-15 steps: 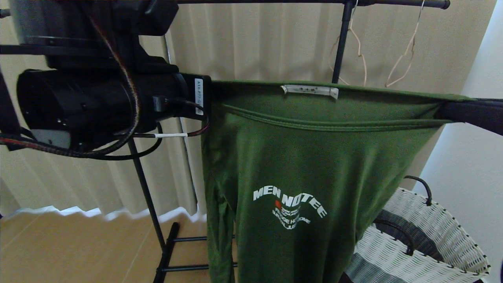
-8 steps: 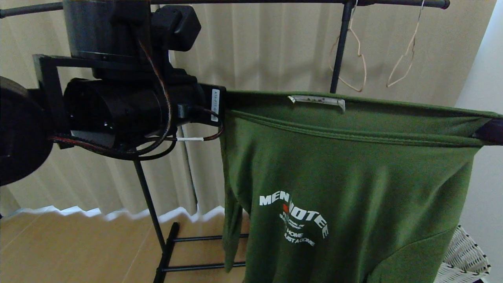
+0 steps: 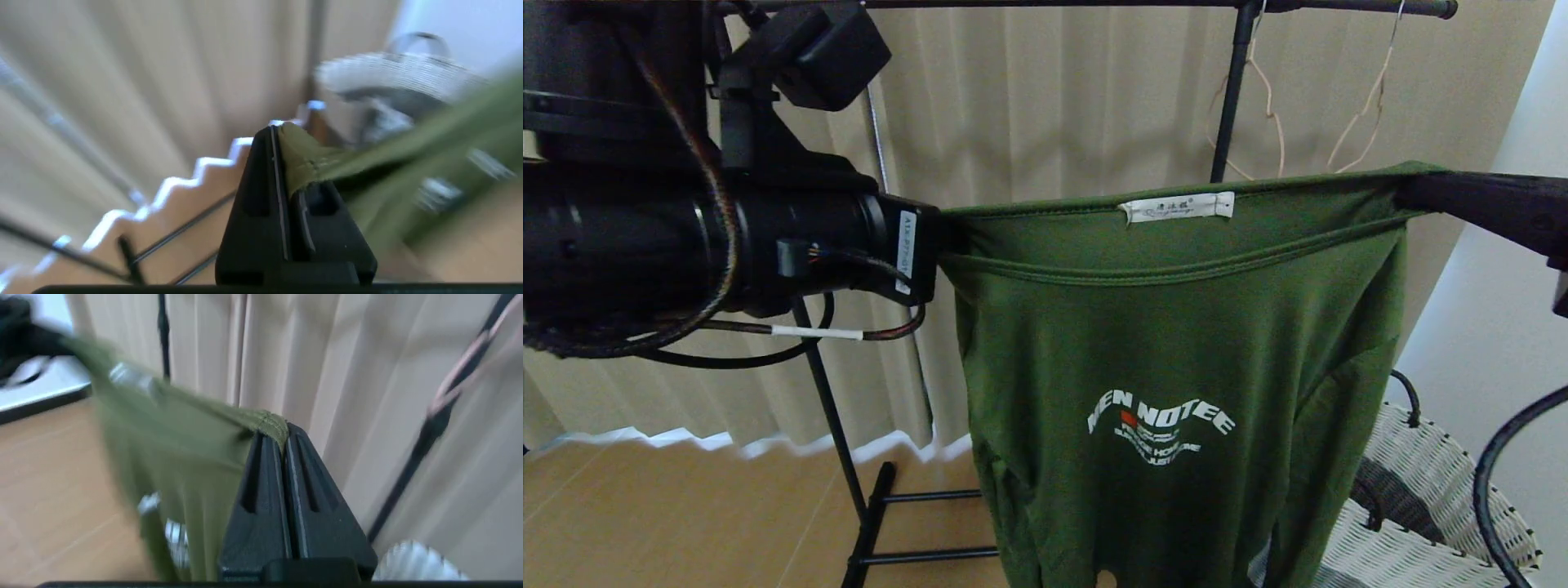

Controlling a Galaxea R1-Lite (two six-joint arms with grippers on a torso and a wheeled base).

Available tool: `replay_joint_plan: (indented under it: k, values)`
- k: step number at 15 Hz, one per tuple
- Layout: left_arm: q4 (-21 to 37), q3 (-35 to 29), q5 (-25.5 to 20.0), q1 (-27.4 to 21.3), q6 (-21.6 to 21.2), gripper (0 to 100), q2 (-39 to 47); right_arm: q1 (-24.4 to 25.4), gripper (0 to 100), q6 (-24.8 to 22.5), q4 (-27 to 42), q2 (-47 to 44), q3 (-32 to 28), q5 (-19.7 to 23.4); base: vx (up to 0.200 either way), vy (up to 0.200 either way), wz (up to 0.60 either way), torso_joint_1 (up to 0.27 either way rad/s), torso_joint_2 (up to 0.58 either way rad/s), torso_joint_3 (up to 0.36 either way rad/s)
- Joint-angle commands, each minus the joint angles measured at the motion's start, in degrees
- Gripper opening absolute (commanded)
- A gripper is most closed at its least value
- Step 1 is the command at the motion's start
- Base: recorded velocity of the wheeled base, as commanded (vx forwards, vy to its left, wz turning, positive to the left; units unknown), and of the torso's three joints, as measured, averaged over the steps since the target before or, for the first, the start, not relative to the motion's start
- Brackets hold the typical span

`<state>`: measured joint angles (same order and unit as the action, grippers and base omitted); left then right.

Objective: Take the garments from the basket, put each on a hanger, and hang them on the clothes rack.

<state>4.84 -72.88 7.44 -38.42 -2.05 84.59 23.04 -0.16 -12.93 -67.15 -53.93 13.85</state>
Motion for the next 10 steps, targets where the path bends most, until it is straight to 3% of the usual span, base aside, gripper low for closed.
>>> replay_joint_plan:
  k: [1, 5, 10]
  values:
    - [0.26, 3.00, -4.89, -0.07, -1.03, 0, -5.75, -0.10, 0, 0.16, -5.52, -7.21, -0.39, -0.05, 0.000, 0.000, 0.00, 0.000, 0.00, 0.000]
    - [-0.18, 7.40, -17.46, -0.34, -4.02, 0, -11.20, -0.01, 0, 1.04, -16.25, -14.59, -2.58, 0.39, 0.000, 0.000, 0.00, 0.000, 0.00, 0.000]
    - [-5.89, 11.79, -20.62, -3.59, -5.42, 0, -13.66, 0.08, 0, 3.50, -18.44, -16.26, -3.64, 0.48, 0.000, 0.000, 0.00, 0.000, 0.00, 0.000]
